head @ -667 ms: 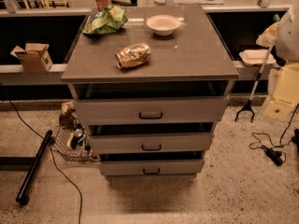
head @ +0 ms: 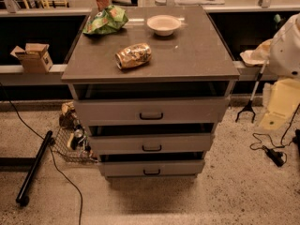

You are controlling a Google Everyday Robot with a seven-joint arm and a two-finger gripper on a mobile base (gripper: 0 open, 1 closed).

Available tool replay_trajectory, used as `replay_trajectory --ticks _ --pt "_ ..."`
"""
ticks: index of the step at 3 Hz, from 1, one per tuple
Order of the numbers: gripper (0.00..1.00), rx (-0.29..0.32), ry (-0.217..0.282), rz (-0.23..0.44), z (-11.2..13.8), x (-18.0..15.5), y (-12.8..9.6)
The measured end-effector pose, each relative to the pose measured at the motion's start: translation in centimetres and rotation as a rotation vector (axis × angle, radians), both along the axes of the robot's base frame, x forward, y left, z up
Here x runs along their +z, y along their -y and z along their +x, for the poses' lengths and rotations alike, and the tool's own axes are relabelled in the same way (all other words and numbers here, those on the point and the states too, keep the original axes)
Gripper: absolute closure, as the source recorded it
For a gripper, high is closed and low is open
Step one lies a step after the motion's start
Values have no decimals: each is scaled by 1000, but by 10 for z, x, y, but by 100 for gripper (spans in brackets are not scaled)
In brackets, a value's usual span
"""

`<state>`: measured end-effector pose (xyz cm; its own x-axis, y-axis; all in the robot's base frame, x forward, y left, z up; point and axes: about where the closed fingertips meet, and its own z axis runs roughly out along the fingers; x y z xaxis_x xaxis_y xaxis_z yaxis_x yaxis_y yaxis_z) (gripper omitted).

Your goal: Open bottom drawer

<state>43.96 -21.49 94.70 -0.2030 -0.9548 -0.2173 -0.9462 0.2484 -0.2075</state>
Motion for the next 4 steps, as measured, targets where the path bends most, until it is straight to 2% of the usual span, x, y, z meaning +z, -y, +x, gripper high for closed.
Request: replay_trajectory --ticks 1,2,3,4 --pt "0 70 -63 57 -3 -65 -9" --pt "0 113 -128 146 -9 -135 -20" --pt "0 131 -197 241 -11 -203 -39" --pt "0 131 -197 241 -11 -203 -39"
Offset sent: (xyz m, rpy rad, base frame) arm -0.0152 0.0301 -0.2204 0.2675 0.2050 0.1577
